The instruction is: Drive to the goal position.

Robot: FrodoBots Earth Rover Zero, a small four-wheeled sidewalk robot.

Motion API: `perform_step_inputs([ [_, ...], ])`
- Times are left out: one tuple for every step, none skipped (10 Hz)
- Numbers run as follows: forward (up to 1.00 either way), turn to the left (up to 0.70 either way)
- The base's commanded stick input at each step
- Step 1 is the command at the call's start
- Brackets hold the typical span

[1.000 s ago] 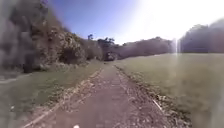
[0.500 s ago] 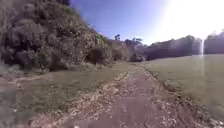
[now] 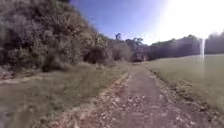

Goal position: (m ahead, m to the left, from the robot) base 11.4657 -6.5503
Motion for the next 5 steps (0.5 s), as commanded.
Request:
perform_step_inputs([
  [1.00,-0.40],
  [1.00,-0.40],
  [1.00,-0.40],
  [1.00,-0.40],
  [1.00,-0.40],
])
